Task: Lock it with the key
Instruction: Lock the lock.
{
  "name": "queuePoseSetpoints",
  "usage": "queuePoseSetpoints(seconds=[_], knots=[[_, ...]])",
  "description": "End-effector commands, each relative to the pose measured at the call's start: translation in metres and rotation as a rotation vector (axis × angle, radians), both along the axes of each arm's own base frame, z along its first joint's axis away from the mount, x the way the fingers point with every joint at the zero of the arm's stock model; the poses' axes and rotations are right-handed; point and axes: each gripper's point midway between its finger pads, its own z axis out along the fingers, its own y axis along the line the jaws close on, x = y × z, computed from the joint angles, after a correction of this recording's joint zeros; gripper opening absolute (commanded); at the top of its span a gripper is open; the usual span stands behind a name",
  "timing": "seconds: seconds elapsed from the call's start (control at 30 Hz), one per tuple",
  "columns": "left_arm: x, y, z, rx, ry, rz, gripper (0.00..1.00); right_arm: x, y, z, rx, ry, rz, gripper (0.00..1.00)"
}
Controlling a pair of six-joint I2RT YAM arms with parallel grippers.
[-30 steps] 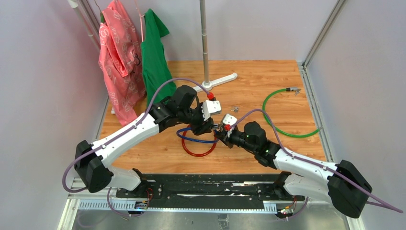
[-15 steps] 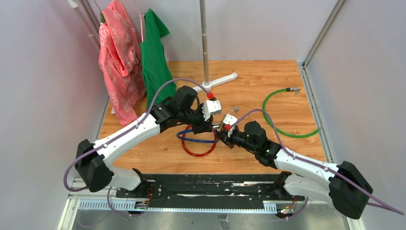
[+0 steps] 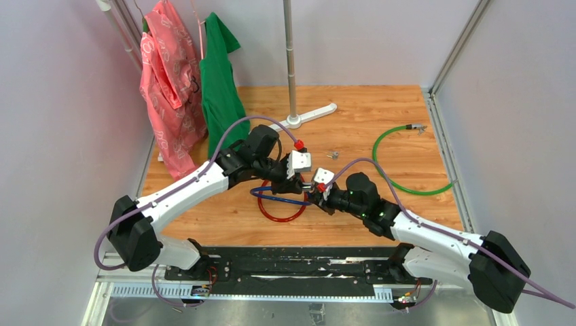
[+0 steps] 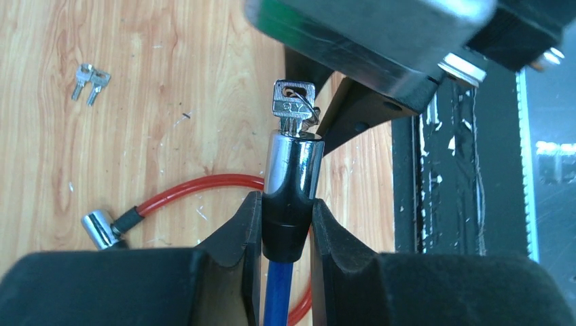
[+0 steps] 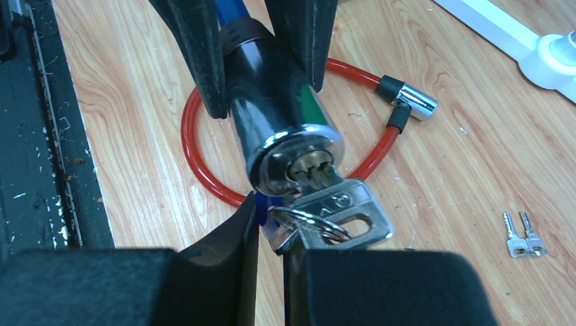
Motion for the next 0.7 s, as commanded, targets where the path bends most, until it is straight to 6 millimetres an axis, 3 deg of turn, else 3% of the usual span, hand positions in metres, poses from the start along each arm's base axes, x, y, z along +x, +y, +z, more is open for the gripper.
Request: queuePoseSetpoints(seconds=[0.0, 0.27, 0.37, 0.47, 0.67], knots=[[-0.056, 0.013, -0.031, 0.077, 0.1, -0.236, 0.0, 0.017, 0.021, 0.092, 0.236, -0.187, 0.015, 0.0], [-0.059, 0.006, -0.045, 0.082, 0.2, -0.166, 0.0, 0.026, 0.017, 0.131, 0.321, -0.276, -0.039, 0.0], [-0.046, 0.012, -0.065, 0.167, 0.119, -0.116, 0.0, 0.024, 0.023, 0.131, 0.326, -0.294, -0.002, 0.0], [-0.046, 0.019, -0.075, 0.217, 0.088, -0.137, 0.0, 0.023, 0.03, 0.126, 0.329, -0.291, 0.02, 0.0], [-0.035, 0.025, -0.07, 0.242, -0.008, -0.128, 0.0, 0.026, 0.032, 0.096, 0.283, -0.277, 0.016, 0.0]])
